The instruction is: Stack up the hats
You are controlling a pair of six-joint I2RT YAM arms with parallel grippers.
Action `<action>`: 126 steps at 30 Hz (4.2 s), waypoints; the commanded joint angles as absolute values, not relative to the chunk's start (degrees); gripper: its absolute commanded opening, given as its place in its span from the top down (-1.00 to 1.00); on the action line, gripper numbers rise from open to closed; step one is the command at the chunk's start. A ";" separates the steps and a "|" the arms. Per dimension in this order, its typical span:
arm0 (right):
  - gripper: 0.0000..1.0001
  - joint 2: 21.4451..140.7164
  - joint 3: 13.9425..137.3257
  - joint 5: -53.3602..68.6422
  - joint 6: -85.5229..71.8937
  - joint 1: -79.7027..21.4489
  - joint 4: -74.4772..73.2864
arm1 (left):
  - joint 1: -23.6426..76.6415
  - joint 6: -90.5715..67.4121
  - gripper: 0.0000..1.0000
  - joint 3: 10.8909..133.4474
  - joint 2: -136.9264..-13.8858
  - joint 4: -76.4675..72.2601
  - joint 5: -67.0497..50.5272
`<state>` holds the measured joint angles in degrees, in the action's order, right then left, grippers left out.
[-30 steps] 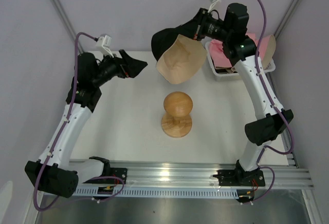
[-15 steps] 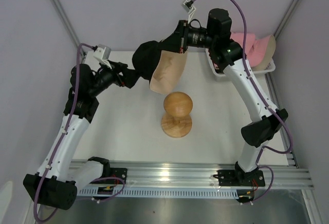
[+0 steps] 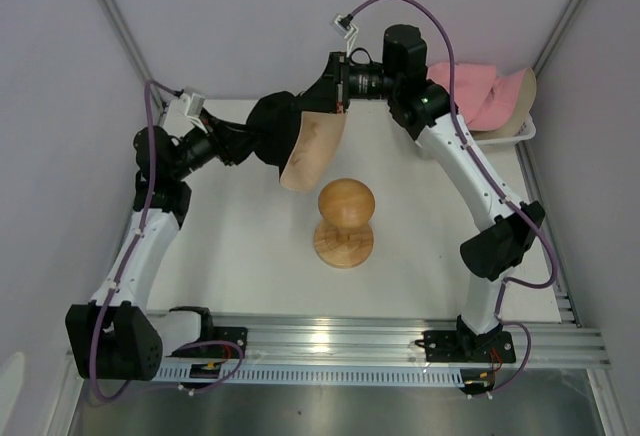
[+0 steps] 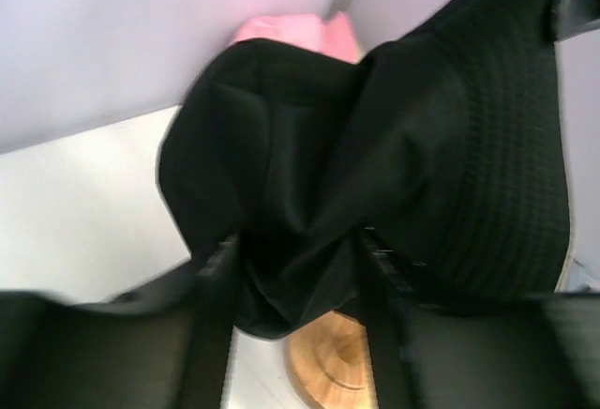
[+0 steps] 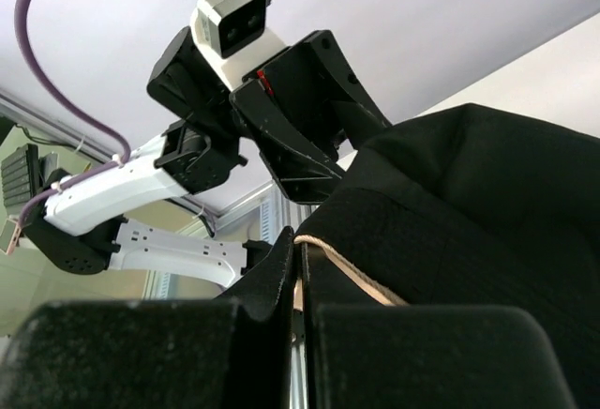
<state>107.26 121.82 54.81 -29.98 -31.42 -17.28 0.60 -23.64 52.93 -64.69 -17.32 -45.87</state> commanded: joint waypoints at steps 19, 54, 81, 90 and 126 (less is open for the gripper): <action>1.00 102.14 113.92 35.29 -20.66 -32.26 -32.86 | 2.80 3.23 0.99 70.40 -54.24 14.40 -44.47; 1.00 51.33 50.98 22.58 -29.62 -11.34 -29.62 | 52.29 9.23 0.99 79.36 -70.22 28.12 -12.48; 1.00 55.54 36.83 13.44 -29.18 -10.37 -25.67 | 61.17 -4.11 -0.99 84.47 -72.88 29.71 7.01; 0.68 55.55 34.27 20.03 -29.71 -11.60 -19.68 | 41.01 -33.02 -0.99 66.73 -51.53 29.18 11.79; -0.82 134.90 136.83 17.84 -24.08 10.20 -27.86 | 19.07 -29.27 -0.99 57.21 -57.21 25.58 8.09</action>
<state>130.21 128.57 16.43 -25.56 12.14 -27.11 20.16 -32.49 55.20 -54.61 27.88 7.38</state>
